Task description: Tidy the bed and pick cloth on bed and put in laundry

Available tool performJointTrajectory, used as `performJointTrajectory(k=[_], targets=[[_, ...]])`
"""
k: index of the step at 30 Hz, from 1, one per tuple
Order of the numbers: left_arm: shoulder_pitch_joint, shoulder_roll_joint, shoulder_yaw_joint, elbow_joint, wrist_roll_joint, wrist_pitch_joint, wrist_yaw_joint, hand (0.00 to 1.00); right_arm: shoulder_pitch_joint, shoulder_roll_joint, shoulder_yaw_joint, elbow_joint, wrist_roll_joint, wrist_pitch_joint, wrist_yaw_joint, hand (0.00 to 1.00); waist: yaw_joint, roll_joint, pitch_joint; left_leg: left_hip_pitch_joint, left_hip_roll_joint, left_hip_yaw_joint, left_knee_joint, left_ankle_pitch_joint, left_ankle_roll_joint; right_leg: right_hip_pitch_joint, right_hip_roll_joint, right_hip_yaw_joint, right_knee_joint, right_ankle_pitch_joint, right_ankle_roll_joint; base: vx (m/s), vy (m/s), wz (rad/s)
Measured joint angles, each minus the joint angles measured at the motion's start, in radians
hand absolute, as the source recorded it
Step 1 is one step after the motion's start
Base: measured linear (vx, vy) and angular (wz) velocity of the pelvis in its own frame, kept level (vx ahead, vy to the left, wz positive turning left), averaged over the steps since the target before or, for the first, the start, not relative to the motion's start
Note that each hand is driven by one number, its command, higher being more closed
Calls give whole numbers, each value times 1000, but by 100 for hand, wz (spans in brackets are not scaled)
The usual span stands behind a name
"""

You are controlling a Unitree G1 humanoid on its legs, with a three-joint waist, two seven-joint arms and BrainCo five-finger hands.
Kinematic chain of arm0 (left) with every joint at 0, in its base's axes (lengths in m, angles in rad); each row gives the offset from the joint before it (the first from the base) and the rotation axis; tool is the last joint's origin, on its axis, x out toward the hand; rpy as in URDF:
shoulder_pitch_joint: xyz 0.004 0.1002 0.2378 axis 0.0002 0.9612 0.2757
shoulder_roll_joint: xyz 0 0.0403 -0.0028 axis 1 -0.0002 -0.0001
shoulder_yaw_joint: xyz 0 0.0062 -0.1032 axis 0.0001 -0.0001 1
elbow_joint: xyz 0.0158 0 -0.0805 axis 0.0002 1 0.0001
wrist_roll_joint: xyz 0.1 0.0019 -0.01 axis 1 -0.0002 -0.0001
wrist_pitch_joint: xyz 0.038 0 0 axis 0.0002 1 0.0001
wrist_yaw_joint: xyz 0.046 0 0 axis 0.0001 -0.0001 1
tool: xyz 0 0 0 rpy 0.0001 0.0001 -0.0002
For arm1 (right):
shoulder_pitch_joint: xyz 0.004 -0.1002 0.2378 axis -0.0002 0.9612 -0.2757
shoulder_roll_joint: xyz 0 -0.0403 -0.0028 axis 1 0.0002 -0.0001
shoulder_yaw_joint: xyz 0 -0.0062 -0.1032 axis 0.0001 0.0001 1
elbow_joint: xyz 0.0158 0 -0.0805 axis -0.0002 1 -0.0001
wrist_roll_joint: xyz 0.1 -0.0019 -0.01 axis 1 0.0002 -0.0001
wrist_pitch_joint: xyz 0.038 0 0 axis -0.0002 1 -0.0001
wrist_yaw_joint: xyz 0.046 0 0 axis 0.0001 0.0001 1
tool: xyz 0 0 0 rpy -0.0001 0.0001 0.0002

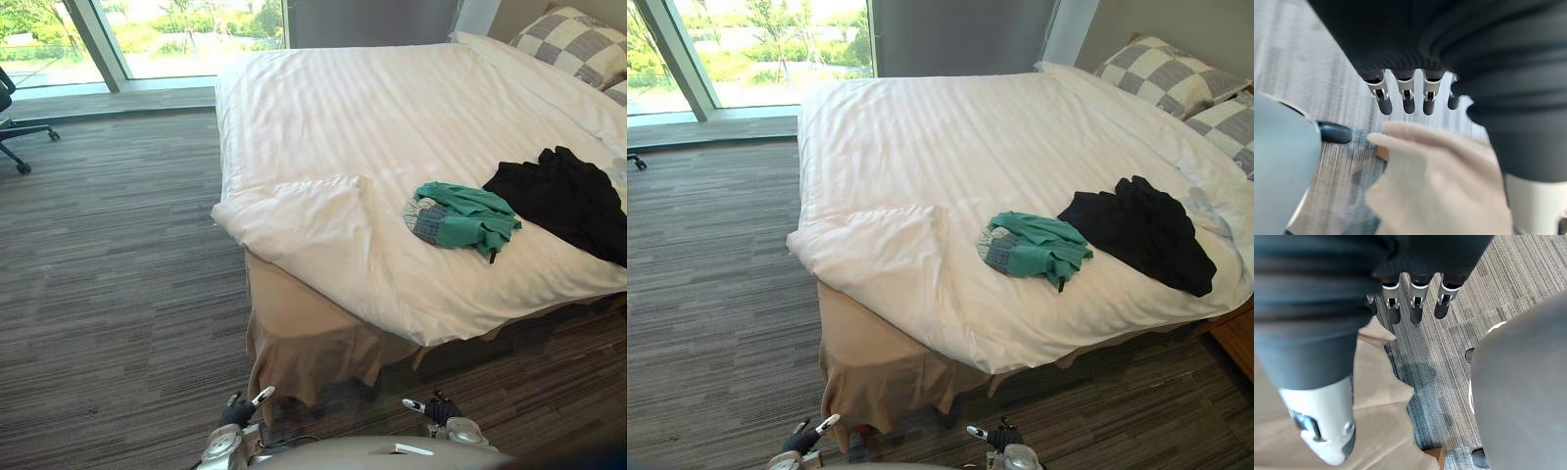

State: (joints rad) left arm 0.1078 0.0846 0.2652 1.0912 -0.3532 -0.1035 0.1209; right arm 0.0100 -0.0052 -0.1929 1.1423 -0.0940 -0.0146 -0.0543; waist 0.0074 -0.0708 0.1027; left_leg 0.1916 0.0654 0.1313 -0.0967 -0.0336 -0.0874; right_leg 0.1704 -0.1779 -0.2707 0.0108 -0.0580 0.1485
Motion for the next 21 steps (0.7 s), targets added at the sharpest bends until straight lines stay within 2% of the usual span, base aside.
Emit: performJointTrajectory(k=[4, 5, 7, 10, 14, 17, 18, 21], targets=[[-9, 42, 244, 3, -180, -2, 31, 0, -3, -4, -37, 24, -8, 0, 1, 0, -1, 4, 2, -2, -2, -36, -1, 9, 5, 20, -1, -41, -10, -1, -1, -44, -18, 27], [-11, 47, 261, 3, -193, -2, 36, 0, -3, -5, -37, 25, -8, -1, 1, 0, -1, 5, 3, -2, -2, -38, -1, 9, 5, 22, -1, -43, -10, -1, -2, -66, -41, 22], [-35, 104, 404, 2, -305, -23, 72, 0, -2, -17, -40, 26, -8, -2, 1, 0, -2, 15, 8, 0, -1, -61, -6, 15, 5, 37, 2, -64, -12, -4, -6, -83, -39, 24], [-70, 160, 504, -15, -346, -39, 102, 0, -1, -34, -41, 29, -8, -2, 1, 0, 0, 25, 14, 1, -2, -72, -6, 16, 7, 52, 2, -74, -14, -5, -7, -86, -22, 15], [-135, 227, 528, -105, -348, -54, 170, 0, 24, -56, -36, 26, -7, -2, -8, 0, 6, 28, 16, 4, -4, -90, -5, 20, 8, 74, 0, -88, -13, -5, -7, -41, -12, 15], [-162, 253, 511, -311, -303, -78, 244, 0, 63, -61, -32, 18, -7, -1, -23, 0, 9, 28, 16, 14, -4, -89, -5, 20, 8, 84, 0, -88, -13, -6, -10, -33, -6, -1], [-165, 263, 482, -420, -263, -88, 274, 0, 78, -62, -31, 11, -6, -1, -26, 0, 11, 29, 17, 17, -4, -87, -5, 20, 8, 85, 0, -85, -12, -6, -10, -31, -5, -5], [-186, 314, 399, -592, -116, -105, 315, 0, 112, -64, -31, 3, -4, 0, -27, 0, 10, 38, 23, 26, -4, -76, -6, 19, 8, 86, 1, -70, -12, -6, -11, -40, -1, -12]])
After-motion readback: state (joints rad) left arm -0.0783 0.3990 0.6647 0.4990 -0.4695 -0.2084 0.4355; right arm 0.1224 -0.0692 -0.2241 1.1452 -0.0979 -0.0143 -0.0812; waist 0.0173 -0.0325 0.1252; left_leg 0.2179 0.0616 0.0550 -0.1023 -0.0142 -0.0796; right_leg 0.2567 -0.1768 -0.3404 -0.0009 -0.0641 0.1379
